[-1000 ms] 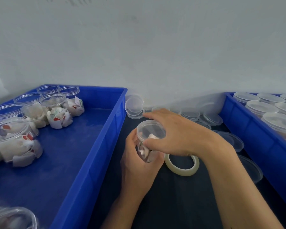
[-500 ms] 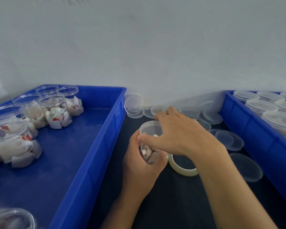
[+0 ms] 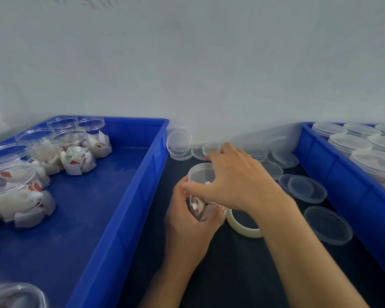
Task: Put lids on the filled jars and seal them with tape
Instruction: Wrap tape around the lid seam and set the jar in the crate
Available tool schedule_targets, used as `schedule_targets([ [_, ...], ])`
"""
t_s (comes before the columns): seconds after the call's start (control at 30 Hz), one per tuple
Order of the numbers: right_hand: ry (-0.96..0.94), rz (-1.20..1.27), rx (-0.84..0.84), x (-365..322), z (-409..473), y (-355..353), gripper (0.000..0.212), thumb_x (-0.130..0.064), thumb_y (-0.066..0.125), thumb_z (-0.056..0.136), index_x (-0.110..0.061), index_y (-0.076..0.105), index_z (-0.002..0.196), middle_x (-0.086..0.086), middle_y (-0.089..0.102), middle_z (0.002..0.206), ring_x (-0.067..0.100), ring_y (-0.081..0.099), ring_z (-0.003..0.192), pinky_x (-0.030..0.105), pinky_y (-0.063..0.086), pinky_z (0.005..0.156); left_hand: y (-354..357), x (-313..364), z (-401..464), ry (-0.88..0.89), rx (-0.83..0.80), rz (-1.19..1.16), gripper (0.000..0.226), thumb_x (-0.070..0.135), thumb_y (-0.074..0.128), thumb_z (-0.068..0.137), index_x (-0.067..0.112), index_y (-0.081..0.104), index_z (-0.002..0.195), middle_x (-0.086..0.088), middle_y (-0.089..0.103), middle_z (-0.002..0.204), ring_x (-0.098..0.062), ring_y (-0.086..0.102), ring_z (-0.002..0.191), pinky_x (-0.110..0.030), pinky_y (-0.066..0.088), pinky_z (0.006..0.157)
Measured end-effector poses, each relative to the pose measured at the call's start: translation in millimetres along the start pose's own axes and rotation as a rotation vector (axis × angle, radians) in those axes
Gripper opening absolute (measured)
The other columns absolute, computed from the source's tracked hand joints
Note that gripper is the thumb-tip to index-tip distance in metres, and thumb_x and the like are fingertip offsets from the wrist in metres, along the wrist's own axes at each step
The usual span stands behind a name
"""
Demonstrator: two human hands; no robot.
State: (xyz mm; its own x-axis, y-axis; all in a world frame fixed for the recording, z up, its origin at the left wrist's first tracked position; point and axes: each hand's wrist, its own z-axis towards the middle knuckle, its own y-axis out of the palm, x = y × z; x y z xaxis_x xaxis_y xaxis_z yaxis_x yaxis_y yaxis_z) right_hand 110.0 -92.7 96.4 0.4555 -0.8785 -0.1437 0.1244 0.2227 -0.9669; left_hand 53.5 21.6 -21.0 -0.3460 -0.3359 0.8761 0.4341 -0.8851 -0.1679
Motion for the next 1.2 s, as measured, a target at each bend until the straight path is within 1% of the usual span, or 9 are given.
schedule_targets([
  [0.1, -0.008, 0.016, -0.034, 0.7, -0.9, -0.5, 0.085, -0.094, 0.043, 0.076, -0.029, 0.060, 0.128, -0.008, 0.046, 0.115, 0.019, 0.049, 0.118, 0.037, 0.040, 0.084, -0.3, -1.2, 1.1, 0.012, 0.003, 0.012, 0.064, 0.045, 0.089, 0.076, 0.050, 0.052, 0.129, 0.022, 0.069, 0.122, 0.000, 0.068, 0.113, -0.009, 0.054, 0.081],
  [0.27, -0.071, 0.135, -0.249, 16.7, -4.5, -17.1, 0.081, -0.075, 0.064, 0.079, -0.038, 0.046, 0.149, -0.017, 0.040, 0.130, 0.009, 0.035, 0.136, 0.037, 0.040, 0.106, -1.3, -0.1, 1.2, 0.010, -0.001, 0.003, 0.072, 0.052, 0.086, 0.077, 0.048, 0.051, 0.139, 0.024, 0.067, 0.130, 0.001, 0.066, 0.119, -0.014, 0.056, 0.086],
  [0.33, -0.090, 0.163, -0.260, 18.8, -5.0, -19.6, 0.084, -0.069, 0.069, 0.081, -0.042, 0.040, 0.155, -0.018, 0.040, 0.140, 0.007, 0.032, 0.139, 0.036, 0.038, 0.111, -1.8, 0.3, 1.2, 0.004, -0.011, 0.001, 0.072, 0.049, 0.087, 0.078, 0.047, 0.052, 0.140, 0.025, 0.068, 0.130, 0.002, 0.066, 0.118, -0.012, 0.054, 0.086],
  [0.47, -0.142, 0.215, -0.303, 24.5, -3.8, -19.0, 0.086, -0.060, 0.073, 0.086, -0.048, 0.031, 0.160, -0.021, 0.037, 0.142, 0.002, 0.027, 0.140, 0.039, 0.035, 0.118, -2.6, 0.5, 1.3, -0.025, -0.007, 0.000, 0.073, 0.052, 0.086, 0.072, 0.053, 0.051, 0.136, 0.029, 0.068, 0.124, 0.005, 0.067, 0.111, -0.010, 0.054, 0.081],
  [0.6, -0.171, 0.274, -0.301, 31.5, -1.6, -15.6, 0.084, -0.053, 0.078, 0.087, -0.053, 0.033, 0.158, -0.022, 0.037, 0.147, 0.000, 0.028, 0.142, 0.038, 0.034, 0.120, -1.6, -0.1, 1.8, -0.039, 0.010, -0.005, 0.072, 0.055, 0.084, 0.070, 0.059, 0.049, 0.132, 0.034, 0.066, 0.124, 0.009, 0.066, 0.110, -0.008, 0.053, 0.080],
  [0.8, -0.131, 0.337, -0.266, 40.0, -2.2, -13.5, 0.095, -0.065, 0.082, 0.071, -0.054, 0.038, 0.154, -0.030, 0.042, 0.149, -0.002, 0.042, 0.137, 0.034, 0.040, 0.115, 0.7, 0.6, 1.5, -0.033, -0.009, -0.044, 0.079, 0.057, 0.087, 0.072, 0.054, 0.047, 0.141, 0.029, 0.064, 0.133, 0.008, 0.064, 0.118, -0.007, 0.052, 0.086],
  [0.93, -0.081, 0.265, -0.209, 28.6, -0.1, -8.4, 0.110, -0.083, 0.076, 0.056, -0.047, 0.040, 0.154, -0.027, 0.045, 0.136, 0.001, 0.044, 0.128, 0.032, 0.043, 0.102, 2.3, 1.1, 2.3, -0.042, -0.003, -0.055, 0.073, 0.043, 0.089, 0.075, 0.056, 0.051, 0.137, 0.026, 0.068, 0.128, 0.006, 0.067, 0.115, -0.007, 0.052, 0.083],
  [1.07, -0.071, 0.233, -0.184, 21.1, -0.4, -6.3, 0.095, -0.084, 0.072, 0.054, -0.043, 0.052, 0.138, -0.026, 0.044, 0.116, 0.002, 0.047, 0.110, 0.030, 0.043, 0.086, -0.7, 4.4, 1.8, -0.044, 0.001, -0.057, 0.067, 0.045, 0.084, 0.073, 0.053, 0.055, 0.133, 0.024, 0.071, 0.122, 0.003, 0.069, 0.111, -0.010, 0.054, 0.080],
  [1.2, -0.037, 0.225, -0.154, 19.5, -1.7, -8.3, 0.085, -0.092, 0.073, 0.049, -0.040, 0.056, 0.114, -0.023, 0.052, 0.106, 0.000, 0.053, 0.095, 0.030, 0.049, 0.078, -0.9, 10.2, 0.9, -0.042, 0.006, -0.065, 0.061, 0.050, 0.081, 0.072, 0.050, 0.056, 0.128, 0.023, 0.072, 0.118, 0.002, 0.071, 0.106, -0.011, 0.055, 0.076],
])
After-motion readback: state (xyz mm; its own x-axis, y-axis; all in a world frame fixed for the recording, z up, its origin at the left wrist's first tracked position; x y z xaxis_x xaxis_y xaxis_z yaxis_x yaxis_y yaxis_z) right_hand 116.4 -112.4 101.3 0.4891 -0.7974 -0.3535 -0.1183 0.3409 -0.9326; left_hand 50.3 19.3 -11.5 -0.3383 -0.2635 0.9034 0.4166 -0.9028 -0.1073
